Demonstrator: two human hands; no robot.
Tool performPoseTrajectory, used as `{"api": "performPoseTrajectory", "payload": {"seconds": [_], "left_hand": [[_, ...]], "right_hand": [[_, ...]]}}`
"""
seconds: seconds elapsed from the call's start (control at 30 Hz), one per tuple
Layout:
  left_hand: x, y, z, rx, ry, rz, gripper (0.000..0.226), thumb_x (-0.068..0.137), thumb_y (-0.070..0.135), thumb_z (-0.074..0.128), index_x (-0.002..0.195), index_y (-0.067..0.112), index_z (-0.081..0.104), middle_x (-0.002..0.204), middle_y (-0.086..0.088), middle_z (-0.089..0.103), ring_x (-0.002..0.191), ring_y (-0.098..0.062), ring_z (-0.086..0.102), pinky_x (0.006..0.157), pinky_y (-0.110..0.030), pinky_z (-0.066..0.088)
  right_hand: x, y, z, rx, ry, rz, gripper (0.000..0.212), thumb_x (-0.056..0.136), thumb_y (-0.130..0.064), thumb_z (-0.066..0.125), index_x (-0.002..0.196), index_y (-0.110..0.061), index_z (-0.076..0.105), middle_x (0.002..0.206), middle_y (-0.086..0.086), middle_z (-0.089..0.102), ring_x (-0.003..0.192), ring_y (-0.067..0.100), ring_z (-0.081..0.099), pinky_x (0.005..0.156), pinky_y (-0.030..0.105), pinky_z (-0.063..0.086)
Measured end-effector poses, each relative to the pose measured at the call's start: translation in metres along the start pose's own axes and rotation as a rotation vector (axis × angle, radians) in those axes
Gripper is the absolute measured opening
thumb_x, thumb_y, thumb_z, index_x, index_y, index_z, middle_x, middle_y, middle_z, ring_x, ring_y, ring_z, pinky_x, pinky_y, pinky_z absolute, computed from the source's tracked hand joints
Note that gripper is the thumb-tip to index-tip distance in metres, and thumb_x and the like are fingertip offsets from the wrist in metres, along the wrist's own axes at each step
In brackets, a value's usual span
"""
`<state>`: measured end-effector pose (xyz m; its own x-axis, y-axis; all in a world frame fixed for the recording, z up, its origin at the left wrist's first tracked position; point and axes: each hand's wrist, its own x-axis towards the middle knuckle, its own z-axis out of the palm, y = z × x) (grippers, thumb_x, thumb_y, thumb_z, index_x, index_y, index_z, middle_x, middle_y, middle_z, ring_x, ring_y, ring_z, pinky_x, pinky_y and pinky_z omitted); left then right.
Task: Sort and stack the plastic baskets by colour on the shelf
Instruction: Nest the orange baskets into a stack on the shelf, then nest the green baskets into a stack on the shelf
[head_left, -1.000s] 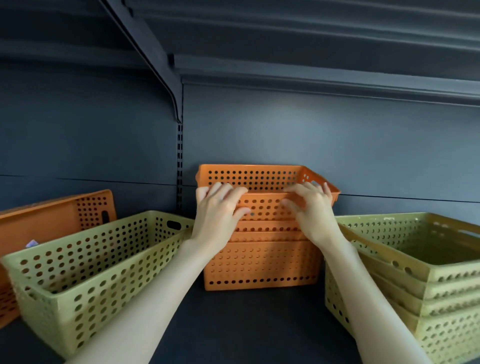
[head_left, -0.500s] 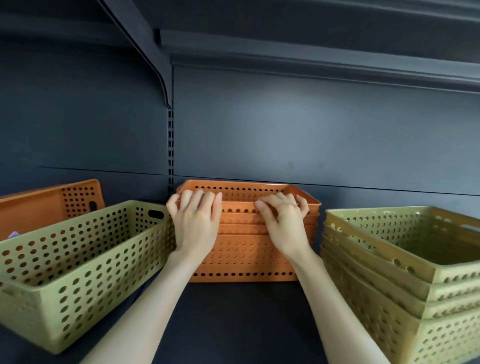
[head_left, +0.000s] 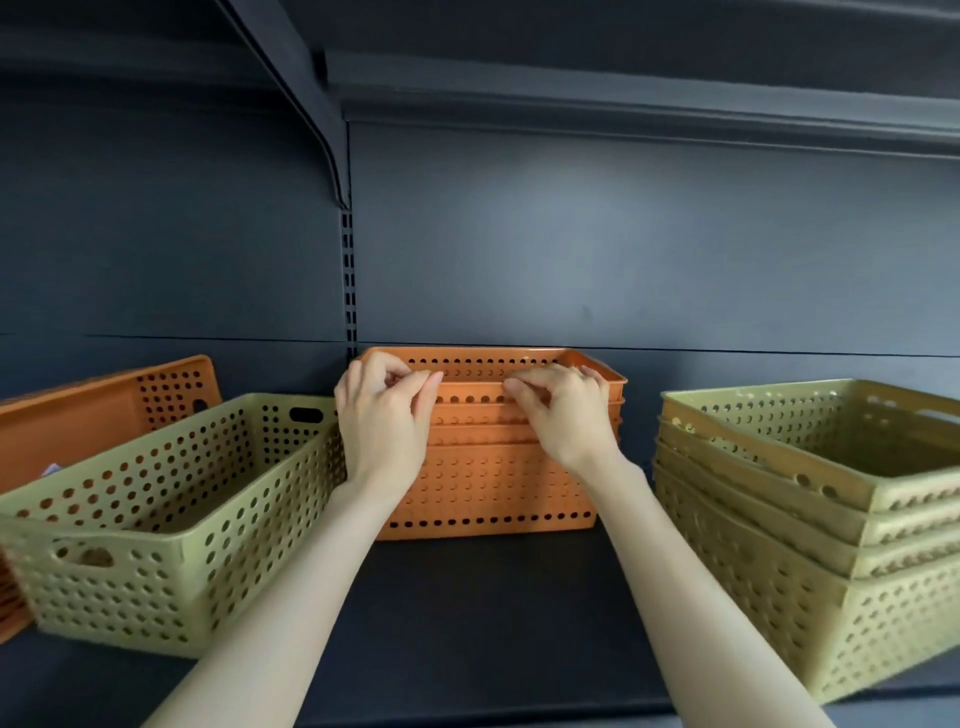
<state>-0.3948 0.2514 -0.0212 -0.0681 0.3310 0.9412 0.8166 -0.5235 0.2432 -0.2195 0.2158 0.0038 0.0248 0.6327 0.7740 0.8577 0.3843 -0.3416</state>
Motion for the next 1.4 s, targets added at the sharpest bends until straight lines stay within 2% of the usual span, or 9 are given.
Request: {"api": "performPoseTrajectory", "payload": {"seconds": [0.1,0.43,0.63,0.73,0.8,0.97,1.07,1.17,1.4], "left_hand": [[0.001,0.010,-0.014,-0.081,0.019,-0.018,0.019,0.086,0.021,0.063,0.084,0.005,0.073,0.088,-0.008,0.057,0.085,-0.026,0.054,0.083,-0.039,0.040],[-0.022,0.136,-0.049,-0.544,-0.150,-0.057,0.006,0.087,0.014,0.063,0.090,0.013,0.068,0.089,0.003,0.061,0.083,-0.004,0.057,0.075,-0.012,0.042],[-0.073,0.231,-0.036,-0.729,-0.303,-0.316,0.023,0.089,0.036,0.054,0.109,0.024,0.057,0.107,0.013,0.056,0.105,-0.006,0.053,0.091,-0.025,0.044],[-0.094,0.274,-0.031,-0.779,-0.315,-0.547,0.049,0.084,0.054,0.048,0.124,0.026,0.047,0.116,0.015,0.045,0.114,-0.005,0.045,0.098,-0.025,0.036],[-0.106,0.295,-0.028,-0.810,-0.340,-0.644,0.066,0.079,0.061,0.044,0.133,0.025,0.039,0.126,0.011,0.038,0.115,-0.002,0.042,0.097,-0.023,0.033],[-0.128,0.320,-0.017,-0.790,-0.380,-0.668,0.074,0.086,0.053,0.050,0.147,0.026,0.019,0.148,0.008,0.023,0.127,-0.002,0.031,0.107,-0.026,0.025],[-0.137,0.325,-0.010,-0.739,-0.358,-0.625,0.085,0.083,0.052,0.058,0.149,0.027,0.011,0.152,0.008,0.019,0.138,-0.006,0.025,0.114,-0.037,0.023],[-0.140,0.325,-0.009,-0.733,-0.320,-0.587,0.088,0.081,0.049,0.064,0.148,0.028,0.012,0.151,0.006,0.025,0.138,-0.007,0.028,0.114,-0.041,0.026],[-0.143,0.322,-0.036,-0.761,-0.190,-0.601,0.092,0.067,0.052,0.074,0.142,0.028,0.026,0.135,0.008,0.050,0.123,-0.006,0.048,0.105,-0.039,0.041]], "right_hand": [[-0.007,-0.012,-0.029,-0.021,0.027,0.038,0.024,0.093,-0.025,0.054,0.111,-0.015,0.066,0.106,0.007,0.069,0.100,0.025,0.061,0.088,0.037,0.049],[-0.060,-0.017,-0.169,-0.026,0.275,0.026,0.018,0.091,-0.023,0.058,0.103,-0.015,0.068,0.103,-0.002,0.065,0.098,0.019,0.058,0.080,0.034,0.045],[-0.102,0.058,-0.234,-0.022,0.270,0.155,0.018,0.092,-0.027,0.055,0.104,-0.018,0.065,0.107,-0.004,0.061,0.105,0.022,0.052,0.087,0.033,0.040],[-0.118,0.108,-0.257,-0.028,0.241,0.250,0.033,0.090,-0.034,0.057,0.119,-0.019,0.057,0.126,0.002,0.052,0.123,0.025,0.035,0.095,0.032,0.030],[-0.128,0.140,-0.266,0.009,0.200,0.399,0.057,0.088,-0.044,0.057,0.137,-0.019,0.039,0.146,0.005,0.034,0.136,0.027,0.021,0.109,0.042,0.023],[-0.143,0.191,-0.276,0.337,0.051,0.662,0.102,0.078,-0.061,0.060,0.148,-0.029,-0.007,0.159,-0.001,-0.010,0.146,0.021,0.000,0.116,0.046,0.009],[-0.149,0.204,-0.274,0.592,-0.010,0.702,0.122,0.057,-0.074,0.068,0.147,-0.037,-0.004,0.156,-0.003,0.012,0.141,0.020,0.023,0.115,0.047,0.023],[-0.152,0.210,-0.271,0.628,-0.003,0.681,0.120,0.046,-0.078,0.070,0.141,-0.040,0.008,0.146,-0.003,0.027,0.131,0.021,0.038,0.107,0.050,0.037],[-0.166,0.189,-0.269,0.585,0.106,0.559,0.099,0.052,-0.073,0.068,0.132,-0.041,0.019,0.133,-0.006,0.030,0.128,0.021,0.038,0.105,0.050,0.038]]}}
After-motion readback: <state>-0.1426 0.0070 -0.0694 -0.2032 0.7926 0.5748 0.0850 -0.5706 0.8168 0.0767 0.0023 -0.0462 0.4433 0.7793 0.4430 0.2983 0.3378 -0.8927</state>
